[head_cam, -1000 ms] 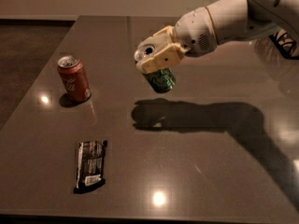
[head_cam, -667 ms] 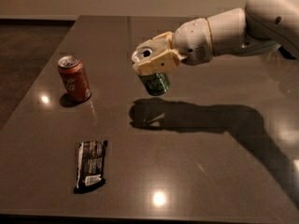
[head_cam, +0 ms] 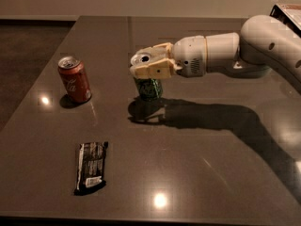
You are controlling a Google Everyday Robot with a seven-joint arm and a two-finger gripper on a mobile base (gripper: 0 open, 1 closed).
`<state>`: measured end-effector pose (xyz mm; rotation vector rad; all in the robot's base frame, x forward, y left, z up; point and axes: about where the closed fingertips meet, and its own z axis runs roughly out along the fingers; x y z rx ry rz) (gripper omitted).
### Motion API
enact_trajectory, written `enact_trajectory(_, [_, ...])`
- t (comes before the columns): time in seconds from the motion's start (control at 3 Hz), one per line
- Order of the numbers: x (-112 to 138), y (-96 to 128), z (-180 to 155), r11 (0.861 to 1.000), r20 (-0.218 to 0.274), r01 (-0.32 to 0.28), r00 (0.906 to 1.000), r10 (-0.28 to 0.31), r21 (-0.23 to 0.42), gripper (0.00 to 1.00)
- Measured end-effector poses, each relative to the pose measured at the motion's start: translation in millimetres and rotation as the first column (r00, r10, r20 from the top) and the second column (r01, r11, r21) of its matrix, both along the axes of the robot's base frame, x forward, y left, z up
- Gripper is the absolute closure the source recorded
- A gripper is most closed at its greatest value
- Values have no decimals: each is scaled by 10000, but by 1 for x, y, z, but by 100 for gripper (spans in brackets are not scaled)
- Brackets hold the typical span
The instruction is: Place green can upright
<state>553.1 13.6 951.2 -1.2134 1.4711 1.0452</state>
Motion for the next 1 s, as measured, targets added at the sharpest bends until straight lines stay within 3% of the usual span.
enact_trajectory(0.33, [4,0,-6,9960,-642,154,9979,-97,878,84])
enact_trajectory(0.67, [5,-4,-11,9834,-1053,197,9944,-6,1804,61])
enact_trajectory(1.0, [4,-6,-15,9707,-1006,72,9948,175,2403,36])
